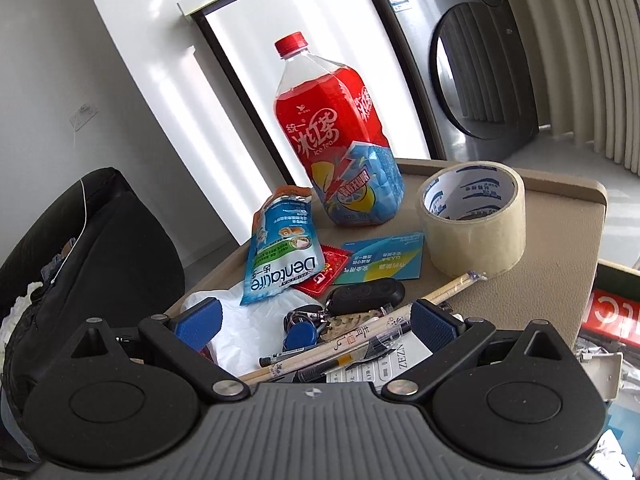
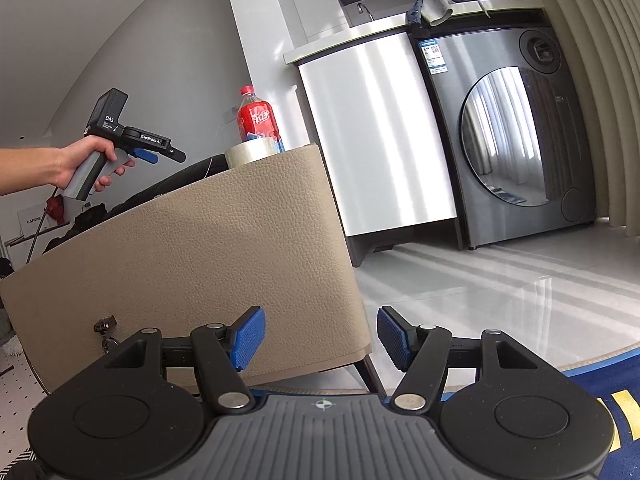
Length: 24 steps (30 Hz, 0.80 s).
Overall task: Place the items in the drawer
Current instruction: 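Move the left gripper over the nightstand top toward the wooden stick, then close the left gripper on the wooden stick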
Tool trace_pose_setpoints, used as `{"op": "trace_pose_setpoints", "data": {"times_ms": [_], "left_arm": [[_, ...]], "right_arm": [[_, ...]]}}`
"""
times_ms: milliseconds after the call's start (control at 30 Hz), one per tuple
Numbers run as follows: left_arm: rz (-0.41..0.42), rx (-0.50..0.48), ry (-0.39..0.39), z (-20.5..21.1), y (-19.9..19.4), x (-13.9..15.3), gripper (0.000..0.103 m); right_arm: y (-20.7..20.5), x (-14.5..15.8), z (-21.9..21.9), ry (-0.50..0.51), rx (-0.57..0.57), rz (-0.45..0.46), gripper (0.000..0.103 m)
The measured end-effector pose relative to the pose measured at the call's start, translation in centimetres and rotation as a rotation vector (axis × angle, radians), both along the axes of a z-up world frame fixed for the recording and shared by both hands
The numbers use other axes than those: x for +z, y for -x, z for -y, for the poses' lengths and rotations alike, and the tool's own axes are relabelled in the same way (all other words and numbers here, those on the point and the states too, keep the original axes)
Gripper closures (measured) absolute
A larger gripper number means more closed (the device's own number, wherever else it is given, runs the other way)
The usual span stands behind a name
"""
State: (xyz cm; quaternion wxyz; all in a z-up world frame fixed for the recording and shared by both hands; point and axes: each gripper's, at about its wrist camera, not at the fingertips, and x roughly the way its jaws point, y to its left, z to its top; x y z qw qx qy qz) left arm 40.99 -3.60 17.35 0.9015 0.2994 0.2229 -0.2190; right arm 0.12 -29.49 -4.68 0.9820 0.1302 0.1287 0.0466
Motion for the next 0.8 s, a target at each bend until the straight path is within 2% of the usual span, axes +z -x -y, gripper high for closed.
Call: {"op": "trace_pose_setpoints", "data": {"times_ms": [100, 367, 500, 667, 800], "left_arm": [[-0.007, -0.042, -0.049, 1.2, 0.0, -0.3, 0.0], [-0.017, -0.093, -0.102, 3.4, -0.6, -0.8, 0.0], [-0.057, -0.113, -0.145, 3.9, -1.3, -1.3, 0.0], [-0.082, -0.124, -0.163, 4.1, -2.2, -1.6, 0.0], [-0.099, -0.137, -0.202, 4.5, -2.8, -2.1, 0.006]], "right_arm": [[-0.2, -0.3, 0.2, 0.001, 0.004, -0.006, 0.037], [-0.5, -0.6, 0.4, 0.007, 0.004, -0.009, 0.037], [-0.6, -0.9, 0.7, 0.002, -0.005, -0.016, 0.037], [-0.8, -1.3, 1.2, -0.001, -0.014, -0.029, 0.037], [-0.9, -1.8, 1.4, 0.009, -0.019, -0.035, 0.037]]}}
